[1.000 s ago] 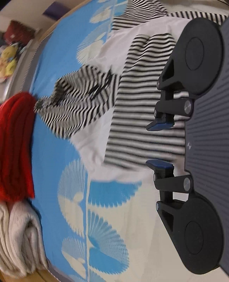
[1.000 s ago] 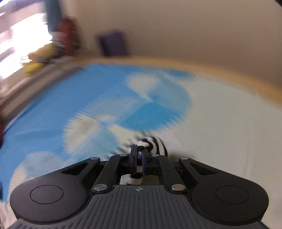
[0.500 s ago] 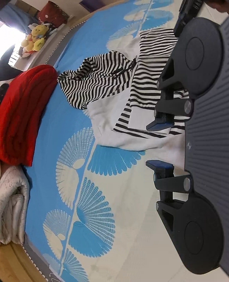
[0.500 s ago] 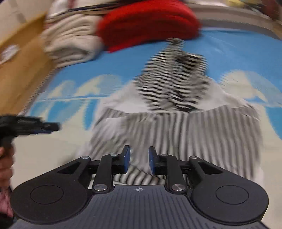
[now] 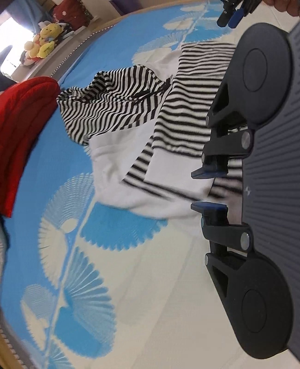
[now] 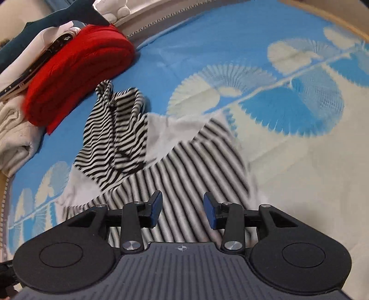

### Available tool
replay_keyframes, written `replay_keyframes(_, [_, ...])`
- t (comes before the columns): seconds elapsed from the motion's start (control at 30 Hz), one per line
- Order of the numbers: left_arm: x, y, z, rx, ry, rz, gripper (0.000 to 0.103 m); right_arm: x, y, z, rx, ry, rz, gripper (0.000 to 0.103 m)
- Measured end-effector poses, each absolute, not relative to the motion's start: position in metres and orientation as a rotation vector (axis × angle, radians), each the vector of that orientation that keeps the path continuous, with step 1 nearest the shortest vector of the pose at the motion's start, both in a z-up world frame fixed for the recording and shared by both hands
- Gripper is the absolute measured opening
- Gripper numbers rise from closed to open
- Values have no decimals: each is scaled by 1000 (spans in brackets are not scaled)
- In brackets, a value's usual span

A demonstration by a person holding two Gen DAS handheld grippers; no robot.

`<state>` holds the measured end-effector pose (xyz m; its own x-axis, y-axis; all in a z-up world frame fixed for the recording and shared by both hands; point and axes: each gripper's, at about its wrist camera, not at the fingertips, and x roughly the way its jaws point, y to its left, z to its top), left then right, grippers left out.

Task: Fold small clothes

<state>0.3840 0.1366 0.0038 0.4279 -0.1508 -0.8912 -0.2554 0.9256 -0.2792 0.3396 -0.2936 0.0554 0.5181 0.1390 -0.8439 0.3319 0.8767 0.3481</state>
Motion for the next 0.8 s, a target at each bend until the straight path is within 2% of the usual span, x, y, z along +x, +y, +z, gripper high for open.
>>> replay_keyframes(0.1, [391,127,-14,-451,1182,68,24,343,-306,53,520,1039,-108,42])
replay_keyframes(0.2, [400,123,-35,-518,1239,92,34,344,-318,49,538,1066,-114,42])
replay_keyframes(0.43, [411,129,-61,-676,1255,182,34,348,-334,37,570,1112,-138,42])
replay_keyframes(0.67, [406,131,-57,-720,1249,256,34,352,-339,28,603,1133,-160,42])
replay_keyframes(0.7, [407,131,-58,-720,1247,259,32,351,-338,26,609,1137,-165,42])
replay_keyframes(0.77, [406,133,-59,-715,1242,262,18,351,-335,22,606,1146,-174,42])
replay_keyframes(0.8, [405,133,-58,-711,1235,257,3,350,-334,21,603,1148,-177,42])
